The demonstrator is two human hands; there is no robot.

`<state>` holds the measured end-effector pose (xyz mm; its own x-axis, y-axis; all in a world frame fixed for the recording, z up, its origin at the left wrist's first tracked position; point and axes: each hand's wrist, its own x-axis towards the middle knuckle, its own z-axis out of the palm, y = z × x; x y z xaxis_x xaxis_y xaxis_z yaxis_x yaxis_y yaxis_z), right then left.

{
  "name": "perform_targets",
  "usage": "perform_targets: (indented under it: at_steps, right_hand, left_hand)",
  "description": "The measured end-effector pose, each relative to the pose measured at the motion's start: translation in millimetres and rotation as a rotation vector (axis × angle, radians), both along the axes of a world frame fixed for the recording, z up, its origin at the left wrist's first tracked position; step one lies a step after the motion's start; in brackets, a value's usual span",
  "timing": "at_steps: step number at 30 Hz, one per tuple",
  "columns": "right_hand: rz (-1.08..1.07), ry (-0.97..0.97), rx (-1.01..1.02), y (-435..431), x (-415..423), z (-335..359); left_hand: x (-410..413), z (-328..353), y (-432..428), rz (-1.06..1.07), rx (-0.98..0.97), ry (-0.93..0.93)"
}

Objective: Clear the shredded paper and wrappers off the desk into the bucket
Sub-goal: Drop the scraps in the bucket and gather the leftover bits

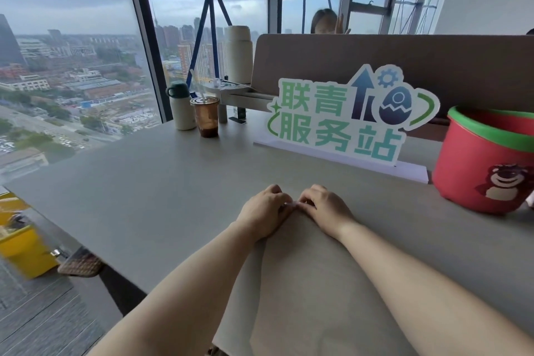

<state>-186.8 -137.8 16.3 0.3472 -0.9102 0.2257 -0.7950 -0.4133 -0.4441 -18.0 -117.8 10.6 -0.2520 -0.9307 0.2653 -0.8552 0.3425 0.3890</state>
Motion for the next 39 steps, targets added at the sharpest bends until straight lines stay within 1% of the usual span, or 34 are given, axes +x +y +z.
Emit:
perform_targets:
  at_steps: [4, 7, 12, 16, 21, 36, 39]
  right_hand:
    - [-0.038, -0.036, 0.009, 5.8, -10.7, 2.9]
    - [-0.107, -0.112, -0.019, 10.9, -24.9, 7.8]
    - [-0.182, -0.196, -0.055, 15.1, -48.0, 23.9]
    - [-0.185, -0.205, -0.036, 21.2, -66.5, 45.6]
    - [-0.193, -0.21, -0.045, 30.3, -92.2, 76.9]
    - [-0.416, -0.246, -0.273, 34.9, -211.9, 174.1]
    - [-0.469, -0.212, -0.303, 25.6, -240.7, 189.5]
  left_hand:
    - [0.1, 0.5, 0.6, -0.03, 0.006, 0.046]
    - [-5.5, 3.2, 2.9, -0.023, -0.01, 0.085]
    - [-21.8, 20.8, 3.5, -0.071, -0.048, 0.096]
    - [-39.8, 47.2, -0.5, -0.108, -0.134, 0.076]
    - [-66.4, 76.7, -6.6, -0.134, -0.199, 0.117]
    - [-201.9, 154.8, -26.2, -0.327, -0.313, 0.181]
    - [-234.6, 166.9, -43.8, -0.364, -0.324, 0.206]
